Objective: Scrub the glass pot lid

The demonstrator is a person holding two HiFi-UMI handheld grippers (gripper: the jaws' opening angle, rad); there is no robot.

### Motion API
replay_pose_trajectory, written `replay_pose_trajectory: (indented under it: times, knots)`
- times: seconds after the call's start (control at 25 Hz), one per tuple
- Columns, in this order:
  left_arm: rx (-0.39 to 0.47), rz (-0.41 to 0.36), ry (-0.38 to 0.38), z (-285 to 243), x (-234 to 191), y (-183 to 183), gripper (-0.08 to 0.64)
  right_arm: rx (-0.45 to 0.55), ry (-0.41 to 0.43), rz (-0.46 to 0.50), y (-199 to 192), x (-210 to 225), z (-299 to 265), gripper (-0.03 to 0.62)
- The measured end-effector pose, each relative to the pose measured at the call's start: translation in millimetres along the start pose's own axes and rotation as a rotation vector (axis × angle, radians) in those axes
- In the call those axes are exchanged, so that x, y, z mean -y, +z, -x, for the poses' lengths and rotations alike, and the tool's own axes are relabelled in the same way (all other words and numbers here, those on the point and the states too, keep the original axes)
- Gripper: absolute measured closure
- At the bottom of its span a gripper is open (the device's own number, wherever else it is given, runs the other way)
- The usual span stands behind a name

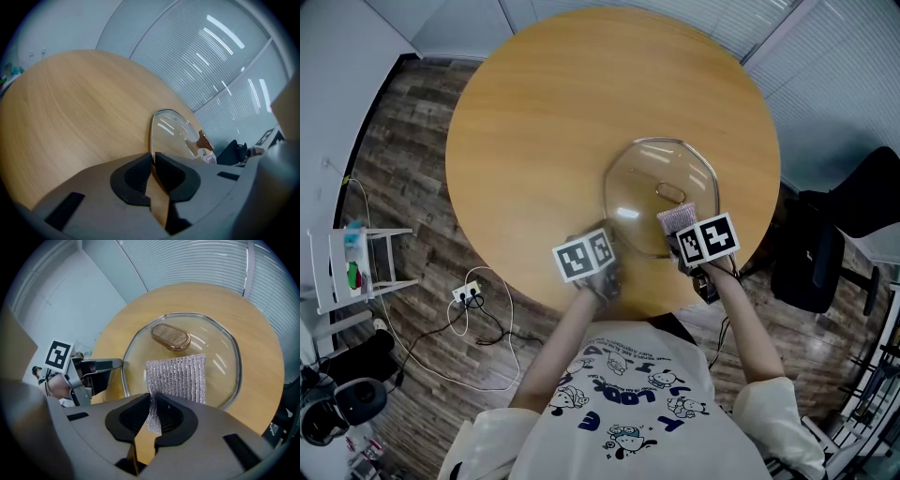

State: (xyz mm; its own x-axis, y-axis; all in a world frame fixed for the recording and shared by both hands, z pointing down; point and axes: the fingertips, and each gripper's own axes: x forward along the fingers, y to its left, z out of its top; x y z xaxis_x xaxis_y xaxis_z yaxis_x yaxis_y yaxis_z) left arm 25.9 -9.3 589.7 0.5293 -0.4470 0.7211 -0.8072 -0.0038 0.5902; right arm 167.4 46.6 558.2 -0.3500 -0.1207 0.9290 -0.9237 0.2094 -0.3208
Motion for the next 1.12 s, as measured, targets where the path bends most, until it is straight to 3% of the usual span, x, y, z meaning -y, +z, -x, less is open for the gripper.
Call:
replay_pose_trajectory:
  times: [1.12]
  knots:
    - [0.002, -0.004, 0.005, -0.2, 0.8, 0.4, 0.523, -0.015, 0.052, 0.048, 10.1, -30.3, -12.5, 0.535]
